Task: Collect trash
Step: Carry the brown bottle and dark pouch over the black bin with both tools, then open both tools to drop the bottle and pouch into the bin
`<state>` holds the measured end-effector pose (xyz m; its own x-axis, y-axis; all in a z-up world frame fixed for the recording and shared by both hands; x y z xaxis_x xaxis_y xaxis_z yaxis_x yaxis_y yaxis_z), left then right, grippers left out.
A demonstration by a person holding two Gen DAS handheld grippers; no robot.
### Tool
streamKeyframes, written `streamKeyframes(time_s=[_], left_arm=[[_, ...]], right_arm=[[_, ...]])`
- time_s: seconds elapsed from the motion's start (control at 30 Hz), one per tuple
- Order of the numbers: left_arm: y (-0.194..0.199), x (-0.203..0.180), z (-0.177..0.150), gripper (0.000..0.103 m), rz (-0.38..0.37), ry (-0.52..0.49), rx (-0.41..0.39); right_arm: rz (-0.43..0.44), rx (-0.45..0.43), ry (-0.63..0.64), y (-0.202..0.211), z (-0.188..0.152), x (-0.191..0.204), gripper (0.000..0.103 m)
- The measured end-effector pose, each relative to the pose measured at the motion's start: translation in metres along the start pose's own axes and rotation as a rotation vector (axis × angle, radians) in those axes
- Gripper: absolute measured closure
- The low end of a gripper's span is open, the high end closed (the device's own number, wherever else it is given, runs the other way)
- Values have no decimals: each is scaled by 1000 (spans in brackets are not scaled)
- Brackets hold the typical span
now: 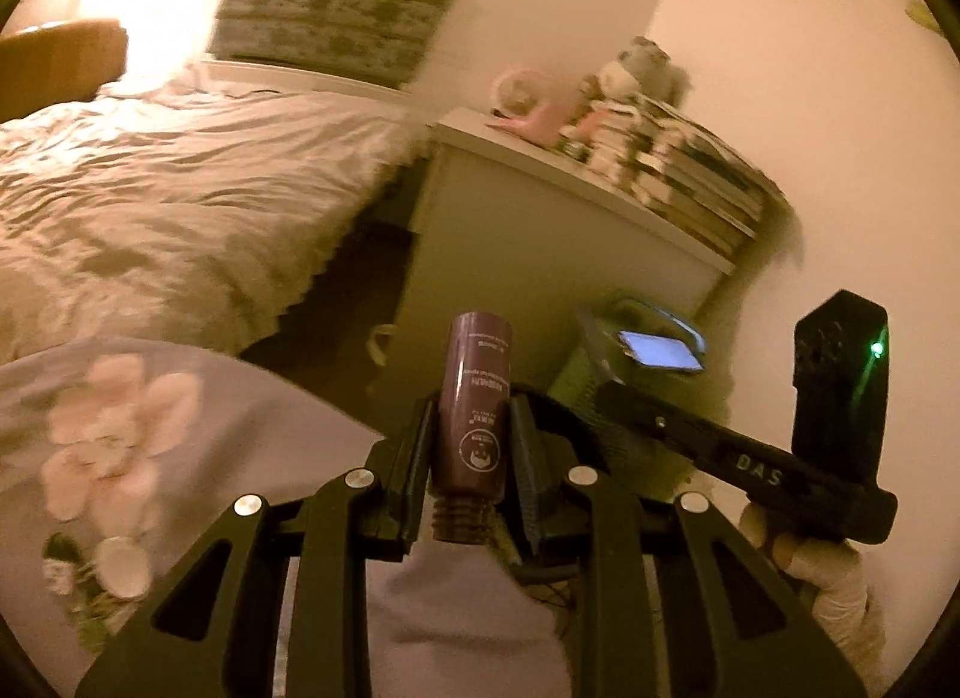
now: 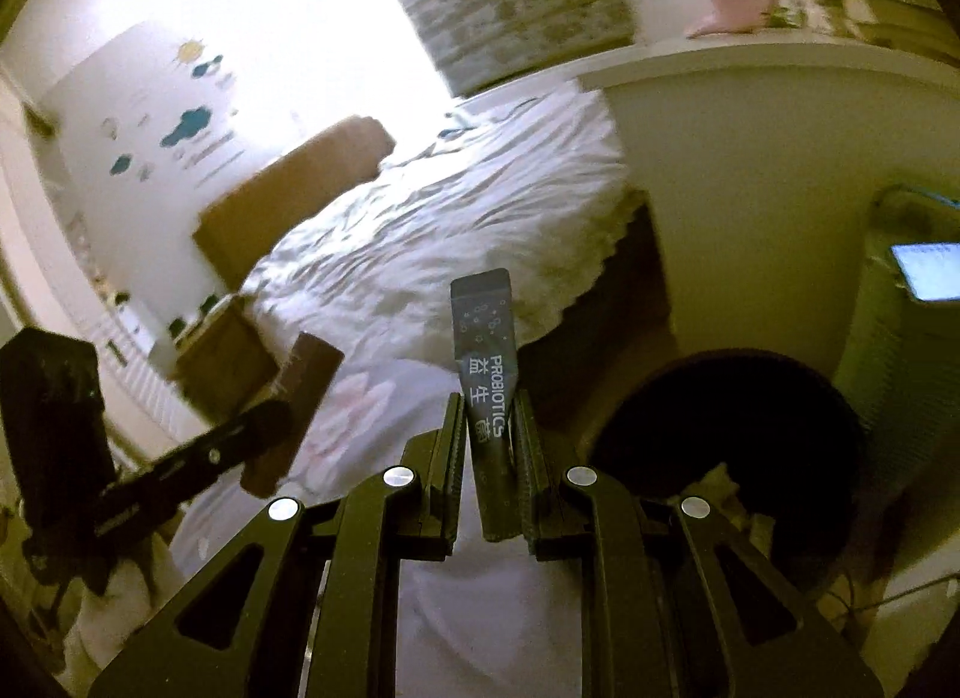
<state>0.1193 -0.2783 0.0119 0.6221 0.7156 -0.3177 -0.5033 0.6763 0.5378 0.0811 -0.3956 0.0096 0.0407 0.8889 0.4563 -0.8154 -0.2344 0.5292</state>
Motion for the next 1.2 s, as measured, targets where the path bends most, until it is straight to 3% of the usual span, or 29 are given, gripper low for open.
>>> streamKeyframes(time_s=[0.4,1.2], left_arm=[[-54,-44,-15,78,-61,-35,74],[-116,-58,-36,78,-53,-56,189]], right_arm=[[-68,-10,-105,9,-9,-72,86],[-117,40,-209,-17,-30,-128,86]])
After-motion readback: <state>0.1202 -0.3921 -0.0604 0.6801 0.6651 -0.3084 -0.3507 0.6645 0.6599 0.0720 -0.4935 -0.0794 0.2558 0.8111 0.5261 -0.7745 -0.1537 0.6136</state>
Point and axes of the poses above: each gripper's, at about its wrist camera, not at the fingertips, and y roughly against the way its jaws point, x to its left, z to its top, the point moved 8 cm from there along -y, roughly the way its jaws point, and after that the axes turned 3 degrees about z, right-handed, at the moved point
